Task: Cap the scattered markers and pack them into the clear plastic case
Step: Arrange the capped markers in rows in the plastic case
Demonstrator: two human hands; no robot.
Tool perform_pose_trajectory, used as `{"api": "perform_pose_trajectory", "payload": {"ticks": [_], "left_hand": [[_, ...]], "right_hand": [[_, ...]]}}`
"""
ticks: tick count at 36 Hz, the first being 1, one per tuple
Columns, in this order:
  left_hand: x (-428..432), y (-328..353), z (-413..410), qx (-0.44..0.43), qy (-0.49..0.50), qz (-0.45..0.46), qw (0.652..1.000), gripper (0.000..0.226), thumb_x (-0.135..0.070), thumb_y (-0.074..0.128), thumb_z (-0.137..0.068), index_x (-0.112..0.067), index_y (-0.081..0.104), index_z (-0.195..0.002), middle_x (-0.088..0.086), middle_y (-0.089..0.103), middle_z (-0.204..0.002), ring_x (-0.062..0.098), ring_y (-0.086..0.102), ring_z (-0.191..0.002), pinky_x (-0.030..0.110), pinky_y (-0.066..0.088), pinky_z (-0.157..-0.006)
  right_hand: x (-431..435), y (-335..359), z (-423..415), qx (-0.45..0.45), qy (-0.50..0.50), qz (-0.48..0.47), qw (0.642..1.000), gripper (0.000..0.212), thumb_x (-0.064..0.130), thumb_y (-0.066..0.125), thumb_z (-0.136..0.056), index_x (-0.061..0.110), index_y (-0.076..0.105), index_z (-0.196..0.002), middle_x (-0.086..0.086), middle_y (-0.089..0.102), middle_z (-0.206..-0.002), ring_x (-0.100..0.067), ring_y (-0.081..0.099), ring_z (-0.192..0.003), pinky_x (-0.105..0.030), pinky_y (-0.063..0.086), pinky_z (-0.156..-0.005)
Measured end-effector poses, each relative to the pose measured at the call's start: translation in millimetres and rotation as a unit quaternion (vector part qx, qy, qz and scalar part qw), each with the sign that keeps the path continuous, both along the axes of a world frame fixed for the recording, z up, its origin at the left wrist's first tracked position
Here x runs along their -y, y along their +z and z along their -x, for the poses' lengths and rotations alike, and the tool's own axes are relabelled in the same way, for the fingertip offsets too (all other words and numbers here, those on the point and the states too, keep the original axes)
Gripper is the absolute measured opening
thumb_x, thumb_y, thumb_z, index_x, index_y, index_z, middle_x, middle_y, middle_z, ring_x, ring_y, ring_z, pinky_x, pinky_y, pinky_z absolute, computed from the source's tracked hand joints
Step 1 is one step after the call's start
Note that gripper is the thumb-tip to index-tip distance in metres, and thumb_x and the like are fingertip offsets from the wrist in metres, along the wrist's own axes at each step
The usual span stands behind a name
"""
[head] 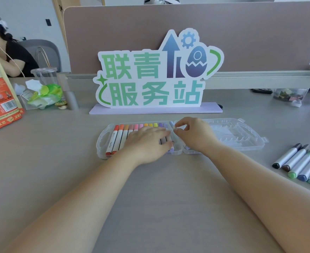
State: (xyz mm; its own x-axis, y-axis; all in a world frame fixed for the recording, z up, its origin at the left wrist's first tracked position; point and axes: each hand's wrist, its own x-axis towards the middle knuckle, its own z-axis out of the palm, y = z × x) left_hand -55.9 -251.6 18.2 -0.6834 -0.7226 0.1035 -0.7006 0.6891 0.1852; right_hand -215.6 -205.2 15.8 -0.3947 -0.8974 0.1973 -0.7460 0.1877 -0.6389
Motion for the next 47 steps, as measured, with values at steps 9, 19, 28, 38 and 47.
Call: {"api": "perform_pose_trajectory", "payload": {"ticks": [9, 19, 28, 38, 47], "left_hand": [[2, 1, -6, -0.035, -0.017, -0.036, 0.999, 0.021, -0.034, 0.032, -0.094, -0.030, 0.051, -0.100, -0.015, 0.052, -0.092, 0.018, 0.045, -0.110, 0.042, 0.035, -0.101], [6, -2, -4, -0.021, -0.011, -0.039, 0.999, 0.037, -0.036, 0.027, -0.095, -0.038, 0.047, -0.126, -0.016, 0.048, -0.137, 0.017, 0.034, -0.132, 0.044, 0.025, -0.110], [4, -1, -5, -0.021, -0.009, -0.035, 0.999, 0.027, -0.036, 0.030, -0.095, -0.031, 0.049, -0.114, -0.014, 0.052, -0.129, 0.019, 0.037, -0.129, 0.041, 0.026, -0.109], [7, -1, -13, 0.104, 0.004, -0.039, 0.994, 0.054, -0.051, 0.013, -0.099, -0.037, 0.001, -0.150, -0.015, -0.010, -0.158, 0.012, -0.010, -0.146, 0.040, -0.010, -0.118], [7, -2, -15, 0.105, 0.009, -0.050, 0.993, 0.058, -0.054, 0.011, -0.098, -0.035, -0.003, -0.150, -0.016, -0.013, -0.157, 0.010, -0.014, -0.145, 0.043, -0.009, -0.118]], "right_hand": [[9, -1, -4, -0.030, -0.017, -0.014, 0.999, 0.021, 0.043, 0.049, -0.089, 0.032, 0.062, -0.103, 0.005, 0.065, -0.072, -0.017, 0.065, -0.065, -0.033, 0.054, -0.065], [10, -3, -9, -0.059, -0.012, -0.053, 0.997, 0.033, 0.043, 0.044, -0.092, 0.036, 0.058, -0.120, 0.010, 0.060, -0.059, -0.016, 0.061, -0.086, -0.028, 0.047, -0.072], [9, -4, -9, -0.066, 0.020, -0.052, 0.996, 0.030, 0.034, 0.034, -0.093, 0.037, 0.059, -0.079, 0.002, 0.052, -0.088, -0.023, 0.052, -0.080, -0.029, 0.042, -0.070], [-7, 13, 8, -0.056, 0.149, -0.157, 0.975, 0.062, 0.060, 0.046, -0.089, 0.033, 0.036, -0.144, 0.001, 0.041, -0.133, -0.018, 0.054, -0.102, -0.033, 0.041, -0.095], [-6, 12, 5, -0.080, 0.156, -0.160, 0.971, 0.065, 0.058, 0.049, -0.087, 0.031, 0.035, -0.145, -0.001, 0.037, -0.134, -0.016, 0.046, -0.105, -0.027, 0.033, -0.091]]}}
